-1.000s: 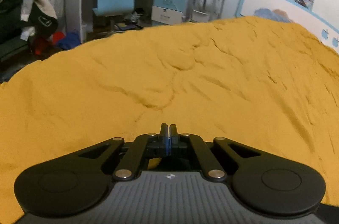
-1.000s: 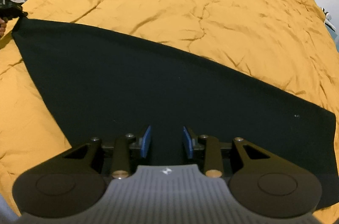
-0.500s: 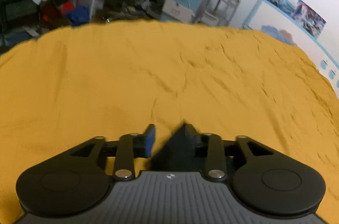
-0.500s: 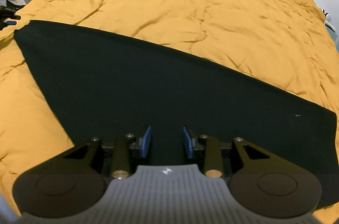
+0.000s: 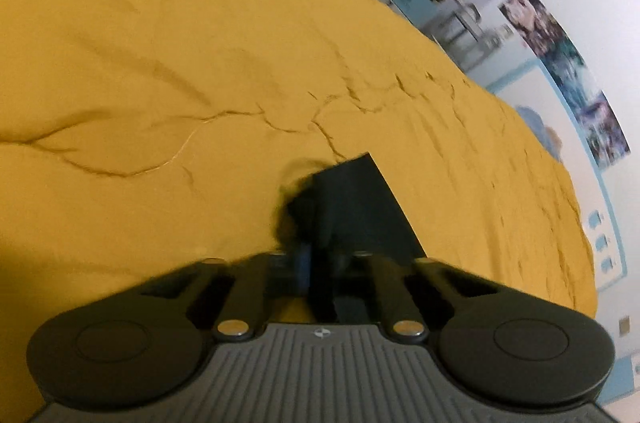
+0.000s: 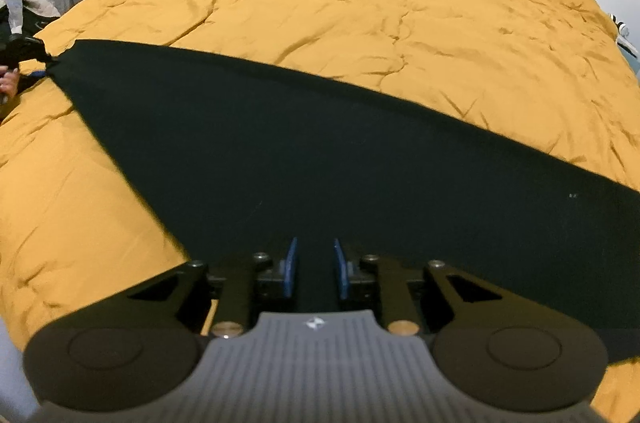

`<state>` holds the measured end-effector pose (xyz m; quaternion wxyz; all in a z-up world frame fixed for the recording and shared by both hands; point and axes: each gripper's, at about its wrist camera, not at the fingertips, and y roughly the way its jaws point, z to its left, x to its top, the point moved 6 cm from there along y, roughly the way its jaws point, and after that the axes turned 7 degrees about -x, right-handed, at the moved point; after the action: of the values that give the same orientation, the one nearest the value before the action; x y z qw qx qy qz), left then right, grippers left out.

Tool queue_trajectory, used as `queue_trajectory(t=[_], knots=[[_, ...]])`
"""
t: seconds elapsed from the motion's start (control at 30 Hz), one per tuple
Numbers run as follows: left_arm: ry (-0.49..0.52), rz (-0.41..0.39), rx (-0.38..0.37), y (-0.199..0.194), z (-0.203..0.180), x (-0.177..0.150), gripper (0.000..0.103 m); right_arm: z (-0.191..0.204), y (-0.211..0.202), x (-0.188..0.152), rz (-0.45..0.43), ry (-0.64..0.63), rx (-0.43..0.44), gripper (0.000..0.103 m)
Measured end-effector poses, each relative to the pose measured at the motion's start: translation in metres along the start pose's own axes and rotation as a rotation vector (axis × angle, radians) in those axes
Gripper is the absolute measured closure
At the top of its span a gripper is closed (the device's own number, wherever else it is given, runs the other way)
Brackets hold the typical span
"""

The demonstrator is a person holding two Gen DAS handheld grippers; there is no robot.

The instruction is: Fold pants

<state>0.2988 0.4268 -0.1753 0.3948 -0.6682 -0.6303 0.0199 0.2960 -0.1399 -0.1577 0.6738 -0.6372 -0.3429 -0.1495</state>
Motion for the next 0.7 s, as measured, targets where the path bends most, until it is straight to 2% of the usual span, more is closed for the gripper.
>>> queue_trajectory(t=[0.1,0.17,0.33,0.43,0.57,0.7], knots=[[0.048,-0.078,-0.008,-0.017,-0.02,-0.003,0.099,-0.004,-0.006,-0.005,-0.012,0.005,0.002,0.087],[0.106,-0.111,-0.05,-0.037,-0.047,-0.006,0.099,-0.007,-0.01,-0.007,-0.022,0.01,0.004,0.087],[0.355,-0.199,-0.15,-0.088,-0.142,-0.041,0.099,-0.016,-0.019,-0.014,-0.057,0.039,0.027,0.087],[0.538,-0.241,-0.213,-0.116,-0.207,-0.085,0.099,-0.023,-0.025,-0.02,-0.074,0.054,0.043,0.087],[0.731,-0.195,-0.285,-0.131,-0.281,-0.156,0.099,-0.041,-0.035,-0.026,-0.093,0.099,0.047,0.087],[0.984,-0.176,-0.303,-0.124,-0.334,-0.241,0.099,-0.068,-0.044,-0.035,-0.093,0.176,0.041,0.087]])
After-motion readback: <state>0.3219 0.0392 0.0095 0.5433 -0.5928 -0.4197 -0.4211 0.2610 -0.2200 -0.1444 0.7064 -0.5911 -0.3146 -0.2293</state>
